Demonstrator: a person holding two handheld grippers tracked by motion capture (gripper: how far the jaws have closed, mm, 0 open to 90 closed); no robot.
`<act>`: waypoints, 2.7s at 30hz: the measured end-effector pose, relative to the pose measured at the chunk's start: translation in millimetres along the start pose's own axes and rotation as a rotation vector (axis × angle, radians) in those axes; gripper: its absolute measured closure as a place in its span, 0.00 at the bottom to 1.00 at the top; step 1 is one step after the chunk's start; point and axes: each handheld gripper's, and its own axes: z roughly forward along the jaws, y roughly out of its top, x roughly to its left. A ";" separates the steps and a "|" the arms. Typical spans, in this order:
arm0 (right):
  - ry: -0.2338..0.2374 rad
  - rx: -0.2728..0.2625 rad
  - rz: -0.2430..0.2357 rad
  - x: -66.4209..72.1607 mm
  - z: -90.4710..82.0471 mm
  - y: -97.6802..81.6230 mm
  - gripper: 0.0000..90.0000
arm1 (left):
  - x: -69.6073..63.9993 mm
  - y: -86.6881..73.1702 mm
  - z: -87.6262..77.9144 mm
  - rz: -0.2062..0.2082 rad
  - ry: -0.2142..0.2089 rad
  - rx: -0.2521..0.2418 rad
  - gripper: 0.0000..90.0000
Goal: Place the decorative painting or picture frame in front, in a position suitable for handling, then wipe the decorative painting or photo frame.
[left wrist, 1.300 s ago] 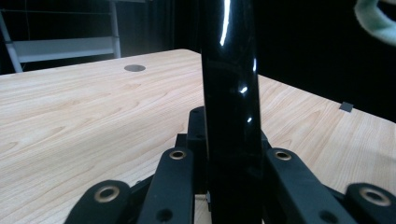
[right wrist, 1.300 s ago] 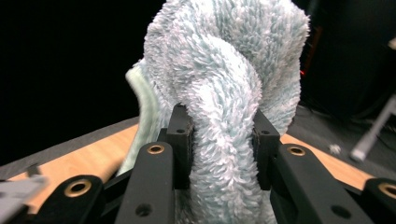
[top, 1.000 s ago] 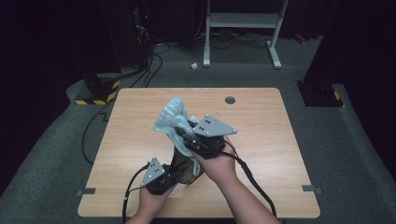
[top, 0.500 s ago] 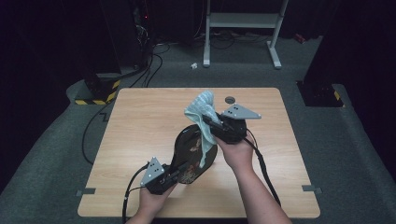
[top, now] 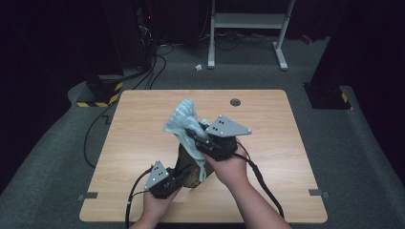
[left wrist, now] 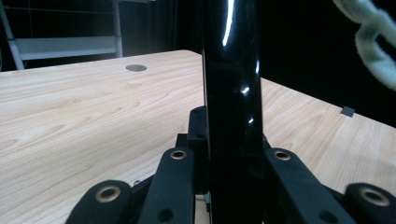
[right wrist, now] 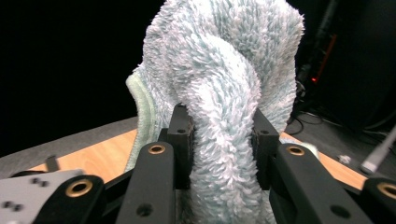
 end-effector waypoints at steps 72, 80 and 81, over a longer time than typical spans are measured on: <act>-0.075 0.026 0.025 -21.4 -13.8 -9.5 0.77 | 1.9 0.7 4.4 -0.023 -0.012 -0.002 0.89; -0.135 0.082 0.078 -46.8 -12.0 -21.1 0.77 | 4.1 0.5 5.0 -0.027 -0.019 -0.003 0.89; -0.149 0.092 0.085 -52.2 -12.0 -25.0 0.77 | 3.7 0.5 5.2 -0.029 -0.020 -0.003 0.89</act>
